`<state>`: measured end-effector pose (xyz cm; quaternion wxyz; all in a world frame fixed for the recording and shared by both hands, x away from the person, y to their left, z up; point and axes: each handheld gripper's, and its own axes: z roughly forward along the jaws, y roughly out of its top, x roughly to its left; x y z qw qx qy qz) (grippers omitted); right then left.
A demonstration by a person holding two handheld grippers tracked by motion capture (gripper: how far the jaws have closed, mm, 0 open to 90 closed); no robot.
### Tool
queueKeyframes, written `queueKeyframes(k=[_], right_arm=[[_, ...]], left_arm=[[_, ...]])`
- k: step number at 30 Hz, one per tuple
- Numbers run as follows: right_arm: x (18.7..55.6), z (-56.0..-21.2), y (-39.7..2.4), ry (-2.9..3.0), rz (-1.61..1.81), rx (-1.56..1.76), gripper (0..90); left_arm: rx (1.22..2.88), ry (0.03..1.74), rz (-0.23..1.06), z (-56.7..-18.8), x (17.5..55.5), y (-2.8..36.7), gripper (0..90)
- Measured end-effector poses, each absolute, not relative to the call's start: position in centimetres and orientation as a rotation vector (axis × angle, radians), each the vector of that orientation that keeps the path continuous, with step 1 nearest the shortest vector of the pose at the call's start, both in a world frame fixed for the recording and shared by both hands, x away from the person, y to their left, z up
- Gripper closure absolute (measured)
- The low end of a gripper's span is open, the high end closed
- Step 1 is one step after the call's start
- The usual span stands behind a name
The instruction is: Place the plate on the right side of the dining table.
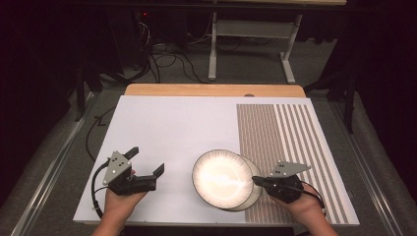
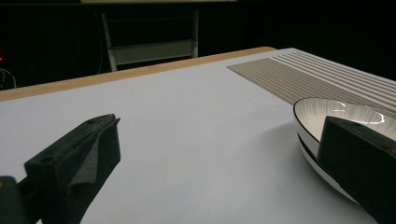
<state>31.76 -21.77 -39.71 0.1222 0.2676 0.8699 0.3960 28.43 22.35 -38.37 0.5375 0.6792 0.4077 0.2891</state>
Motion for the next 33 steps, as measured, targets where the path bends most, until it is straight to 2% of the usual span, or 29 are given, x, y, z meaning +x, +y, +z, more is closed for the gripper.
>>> queueKeyframes(k=[33], right_arm=[[32.1,-40.3,-19.5,2.594,1.143,0.733,90.0]], left_arm=[[1.616,0.966,0.655,-37.9,28.7,21.3,0.1]])
